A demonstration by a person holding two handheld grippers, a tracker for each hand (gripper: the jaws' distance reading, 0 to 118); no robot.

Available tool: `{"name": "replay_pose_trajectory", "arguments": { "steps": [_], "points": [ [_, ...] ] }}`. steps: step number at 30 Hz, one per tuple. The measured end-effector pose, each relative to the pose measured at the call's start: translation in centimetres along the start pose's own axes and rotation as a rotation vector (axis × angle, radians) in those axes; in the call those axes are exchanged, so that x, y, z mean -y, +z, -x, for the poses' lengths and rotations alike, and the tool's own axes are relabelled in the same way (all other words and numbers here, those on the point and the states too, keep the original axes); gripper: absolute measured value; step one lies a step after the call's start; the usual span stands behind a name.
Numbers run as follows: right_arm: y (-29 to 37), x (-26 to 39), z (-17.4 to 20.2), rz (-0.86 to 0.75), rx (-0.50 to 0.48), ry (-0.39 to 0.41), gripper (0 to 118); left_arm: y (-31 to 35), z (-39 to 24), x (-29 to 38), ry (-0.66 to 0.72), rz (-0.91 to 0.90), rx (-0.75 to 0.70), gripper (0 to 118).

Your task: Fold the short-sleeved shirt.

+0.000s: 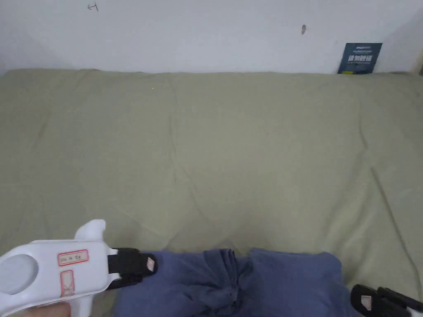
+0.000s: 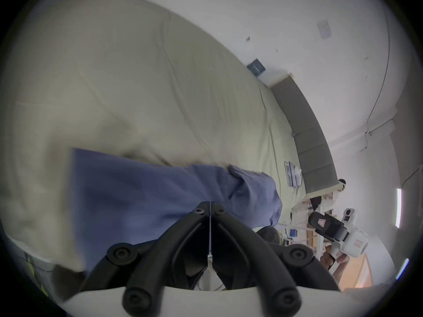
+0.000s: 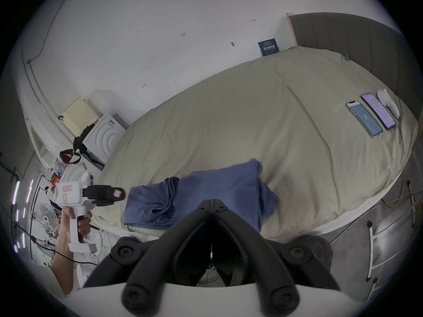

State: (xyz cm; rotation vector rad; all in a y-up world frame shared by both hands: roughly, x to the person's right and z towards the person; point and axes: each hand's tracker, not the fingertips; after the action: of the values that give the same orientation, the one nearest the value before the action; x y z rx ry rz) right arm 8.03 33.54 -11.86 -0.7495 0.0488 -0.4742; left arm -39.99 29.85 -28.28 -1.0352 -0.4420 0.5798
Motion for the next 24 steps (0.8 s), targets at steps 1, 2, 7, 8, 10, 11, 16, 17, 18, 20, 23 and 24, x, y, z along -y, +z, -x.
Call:
{"name": "replay_pose_trajectory", "arguments": {
  "steps": [1,2,7,8,10,11,16,17,18,20,23,24],
  "points": [
    [-0.3,-0.1,0.3,0.002,-0.003,0.011,0,0.9,1.3,-0.2,0.013,-0.016,-0.03,0],
    [-0.6,-0.1,0.6,0.004,-0.004,0.017,0,1.4,2.5,-0.3,0.023,-0.01,-0.077,0],
    [-1.4,0.2,1.5,0.017,-0.009,0.015,0,0.9,6.5,-0.3,0.078,0.048,0.013,25],
    [-1.4,0.3,1.5,0.02,-0.014,0.009,0,0.5,6.7,-0.3,0.09,0.064,0.041,25],
    [-1.5,0.5,1.7,0.026,-0.018,0.008,0,-1.2,7.3,0.0,0.099,0.116,0.123,118],
    [-1.5,0.6,1.8,0.03,-0.019,0.01,0,-1.3,6.9,0.2,0.06,0.06,0.154,118],
    [-1.5,0.9,1.8,0.053,-0.008,0.015,0,-5.1,7.3,0.4,0.211,0.124,0.328,118],
    [-1.4,1.0,1.7,0.051,-0.004,0.016,0,-5.9,7.0,0.6,0.204,0.128,0.328,118],
    [-1.3,1.0,1.7,0.05,0.003,0.014,0,-6.4,6.7,0.8,0.211,0.127,0.329,118],
    [-1.2,1.0,1.5,0.052,0.009,0.009,0,-8.0,8.3,0.4,0.24,0.128,0.429,111],
    [-0.9,0.9,1.2,0.045,0.017,0.004,0,-8.7,9.1,-0.3,0.145,0.16,0.213,9],
    [-0.9,0.9,1.1,0.043,0.016,0.001,0,-8.8,9.1,-0.4,0.099,0.096,0.155,9]
  ]
}}
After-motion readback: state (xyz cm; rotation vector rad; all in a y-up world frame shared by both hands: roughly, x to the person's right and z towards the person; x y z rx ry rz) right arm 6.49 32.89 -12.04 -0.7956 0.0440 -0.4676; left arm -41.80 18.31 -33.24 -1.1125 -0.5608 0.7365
